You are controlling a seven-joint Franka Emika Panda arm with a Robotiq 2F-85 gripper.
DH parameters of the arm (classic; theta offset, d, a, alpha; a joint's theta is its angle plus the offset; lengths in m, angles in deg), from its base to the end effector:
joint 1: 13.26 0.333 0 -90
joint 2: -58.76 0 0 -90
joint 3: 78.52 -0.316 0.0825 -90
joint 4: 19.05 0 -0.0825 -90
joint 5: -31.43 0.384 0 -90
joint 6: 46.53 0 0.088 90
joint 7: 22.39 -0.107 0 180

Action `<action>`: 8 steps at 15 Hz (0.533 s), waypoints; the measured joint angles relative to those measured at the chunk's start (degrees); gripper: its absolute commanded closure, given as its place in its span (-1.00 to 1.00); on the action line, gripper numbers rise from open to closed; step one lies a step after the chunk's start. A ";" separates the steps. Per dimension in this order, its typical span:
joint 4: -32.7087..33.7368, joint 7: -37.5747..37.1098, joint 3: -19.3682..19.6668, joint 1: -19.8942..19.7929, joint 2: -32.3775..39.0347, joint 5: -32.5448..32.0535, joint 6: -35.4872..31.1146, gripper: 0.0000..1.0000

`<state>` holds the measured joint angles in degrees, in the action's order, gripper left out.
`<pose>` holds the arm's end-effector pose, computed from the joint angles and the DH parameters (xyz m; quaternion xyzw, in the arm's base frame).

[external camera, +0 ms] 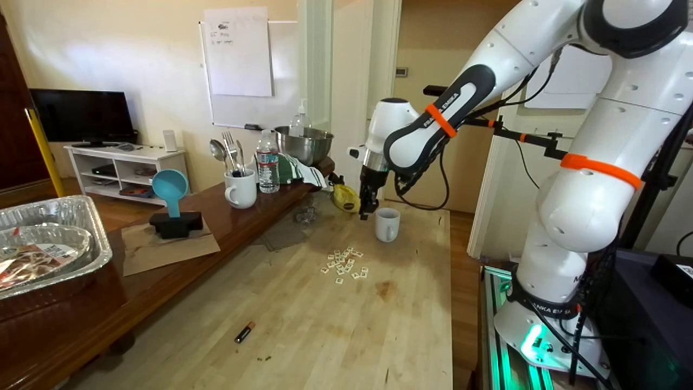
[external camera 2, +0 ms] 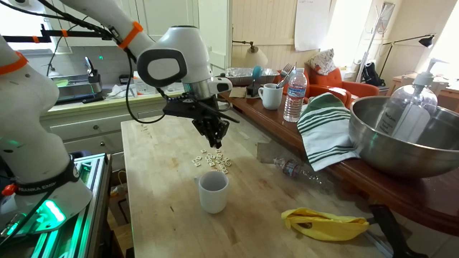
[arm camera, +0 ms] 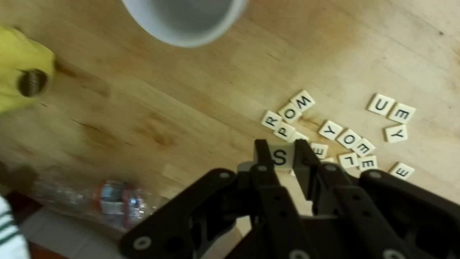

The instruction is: Put one letter block inside the white mug

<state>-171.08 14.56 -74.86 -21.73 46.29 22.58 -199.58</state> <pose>0.4258 -0.0862 0.3367 0.9534 0.2755 0.0919 0.0814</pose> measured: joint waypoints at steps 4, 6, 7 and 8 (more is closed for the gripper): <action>-1.64 -8.62 3.46 -6.49 -11.99 -9.69 7.73 0.89; -1.91 -12.26 4.13 -9.17 -16.02 -12.68 11.22 0.89; -2.25 -13.43 4.50 -9.96 -17.22 -13.47 11.76 0.89; -2.71 -14.36 4.88 -10.46 -17.89 -14.01 11.76 0.89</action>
<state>-173.79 0.20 -69.98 -32.19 28.40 8.57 -187.82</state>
